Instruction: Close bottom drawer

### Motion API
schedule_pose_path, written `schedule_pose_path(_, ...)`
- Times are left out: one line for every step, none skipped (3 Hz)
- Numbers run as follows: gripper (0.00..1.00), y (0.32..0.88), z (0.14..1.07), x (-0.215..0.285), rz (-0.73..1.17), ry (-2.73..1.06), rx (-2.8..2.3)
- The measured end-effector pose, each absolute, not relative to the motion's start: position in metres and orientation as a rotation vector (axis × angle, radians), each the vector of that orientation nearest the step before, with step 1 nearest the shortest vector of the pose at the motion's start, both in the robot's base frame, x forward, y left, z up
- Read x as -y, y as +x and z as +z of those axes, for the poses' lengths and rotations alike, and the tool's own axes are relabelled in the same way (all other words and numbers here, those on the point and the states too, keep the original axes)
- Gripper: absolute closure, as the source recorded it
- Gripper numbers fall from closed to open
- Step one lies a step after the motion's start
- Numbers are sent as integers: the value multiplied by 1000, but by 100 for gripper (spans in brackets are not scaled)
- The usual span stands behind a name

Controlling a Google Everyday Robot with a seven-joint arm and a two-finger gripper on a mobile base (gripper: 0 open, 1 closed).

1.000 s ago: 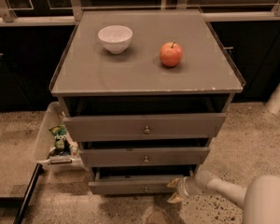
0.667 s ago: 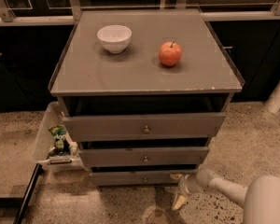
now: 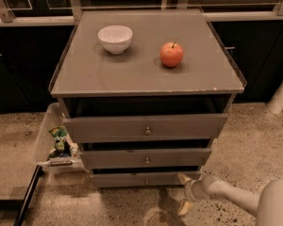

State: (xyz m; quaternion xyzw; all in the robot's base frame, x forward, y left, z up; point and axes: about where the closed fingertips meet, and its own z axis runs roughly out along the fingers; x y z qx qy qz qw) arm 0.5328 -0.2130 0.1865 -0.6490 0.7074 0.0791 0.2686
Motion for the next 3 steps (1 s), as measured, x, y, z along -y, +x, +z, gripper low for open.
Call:
schedule_pose_path(0,482,200,228,159,-1755,-1899)
schedule_pose_path(0,431,216,236,116,-1756,-1873)
schedule_pose_path(0,418,212,229,144,-1761,-1875)
